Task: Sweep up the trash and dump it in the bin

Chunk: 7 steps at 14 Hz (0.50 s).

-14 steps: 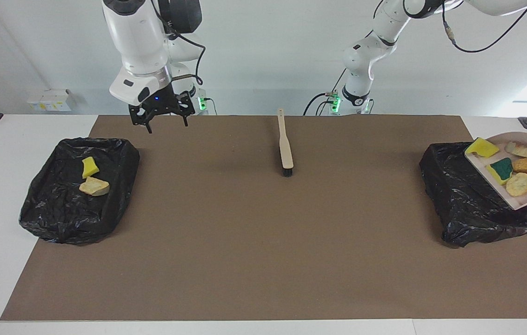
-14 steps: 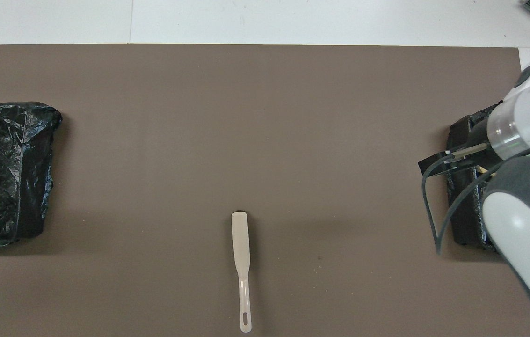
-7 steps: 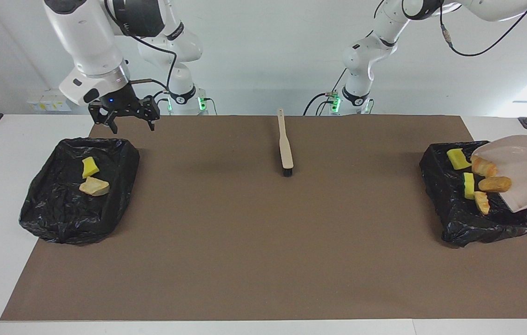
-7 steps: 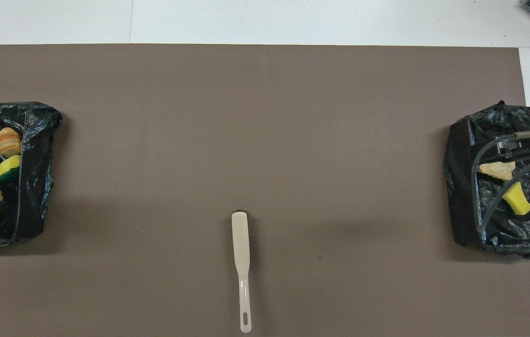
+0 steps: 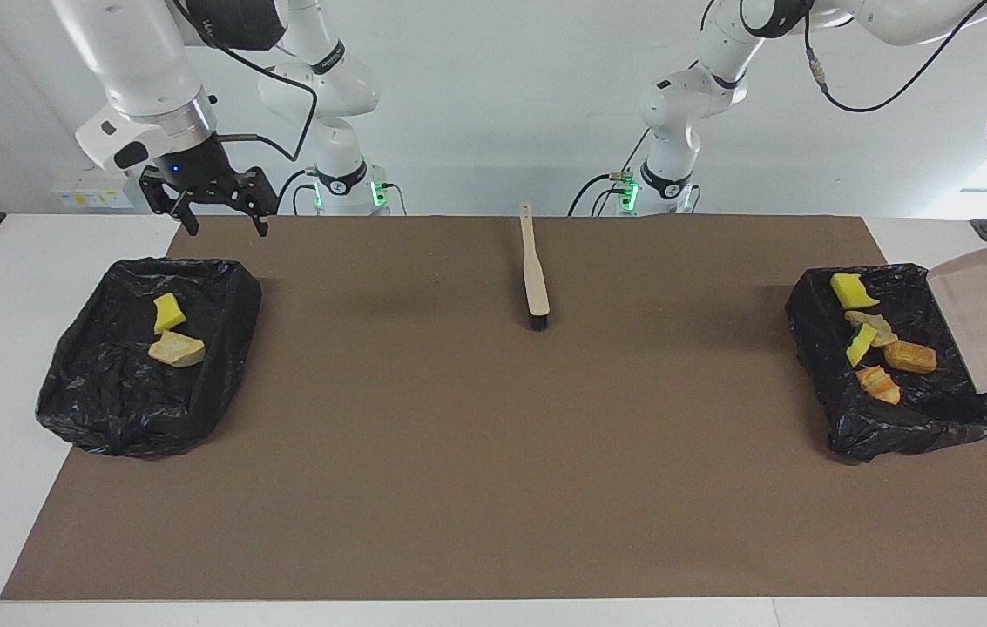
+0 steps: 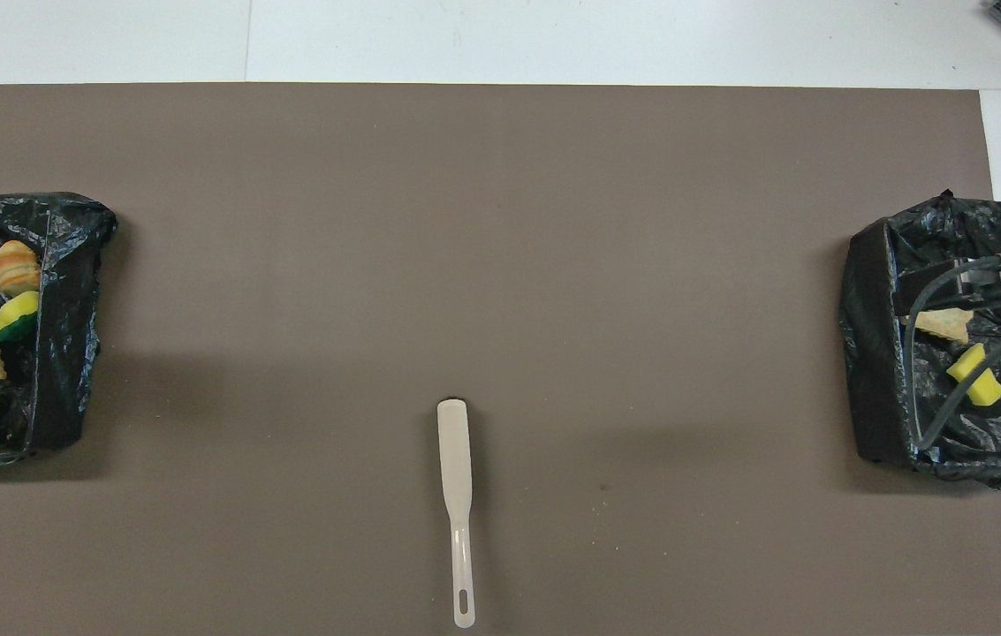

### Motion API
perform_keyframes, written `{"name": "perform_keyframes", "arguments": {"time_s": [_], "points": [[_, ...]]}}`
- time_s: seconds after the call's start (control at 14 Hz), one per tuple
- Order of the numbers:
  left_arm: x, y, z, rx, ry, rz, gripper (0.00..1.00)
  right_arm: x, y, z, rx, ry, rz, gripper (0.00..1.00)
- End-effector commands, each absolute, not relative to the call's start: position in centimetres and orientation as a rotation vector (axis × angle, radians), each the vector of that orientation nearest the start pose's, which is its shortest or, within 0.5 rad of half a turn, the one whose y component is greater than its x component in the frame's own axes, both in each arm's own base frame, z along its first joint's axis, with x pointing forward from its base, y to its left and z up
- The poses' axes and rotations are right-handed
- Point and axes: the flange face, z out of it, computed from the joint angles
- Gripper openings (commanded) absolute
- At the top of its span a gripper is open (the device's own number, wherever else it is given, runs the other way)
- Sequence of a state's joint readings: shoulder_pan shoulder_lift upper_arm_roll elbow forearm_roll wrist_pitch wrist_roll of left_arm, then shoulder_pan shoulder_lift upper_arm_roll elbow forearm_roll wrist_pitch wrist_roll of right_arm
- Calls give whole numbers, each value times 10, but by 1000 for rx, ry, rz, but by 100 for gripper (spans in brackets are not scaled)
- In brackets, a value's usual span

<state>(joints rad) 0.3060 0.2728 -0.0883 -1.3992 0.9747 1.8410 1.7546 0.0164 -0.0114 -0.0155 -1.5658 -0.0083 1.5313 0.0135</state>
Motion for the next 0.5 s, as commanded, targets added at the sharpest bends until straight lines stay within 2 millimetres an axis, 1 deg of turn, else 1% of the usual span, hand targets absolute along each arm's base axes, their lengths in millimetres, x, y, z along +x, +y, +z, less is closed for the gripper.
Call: {"name": "perform_keyframes", "arguments": {"time_s": [0.0,0.07,0.14,0.21,0.36,0.43], "points": [[618,197,630,-1605,1827,781,0,543,-4,634,-3127,45,36,100],[611,200,638,-1696,1843,674,0,544,-1,634,-3129,47,31,100],[598,198,657,-1776,1846,554,0,544,-1,635,-3124,47,29,100],[587,193,675,-1820,1843,456,0,544,-3,634,-3124,49,34,100],[574,184,686,-1905,1852,340,0,544,-6,634,-3124,57,34,100],[571,180,684,-1985,1838,283,0,544,-5,634,-3124,54,34,100]]}}
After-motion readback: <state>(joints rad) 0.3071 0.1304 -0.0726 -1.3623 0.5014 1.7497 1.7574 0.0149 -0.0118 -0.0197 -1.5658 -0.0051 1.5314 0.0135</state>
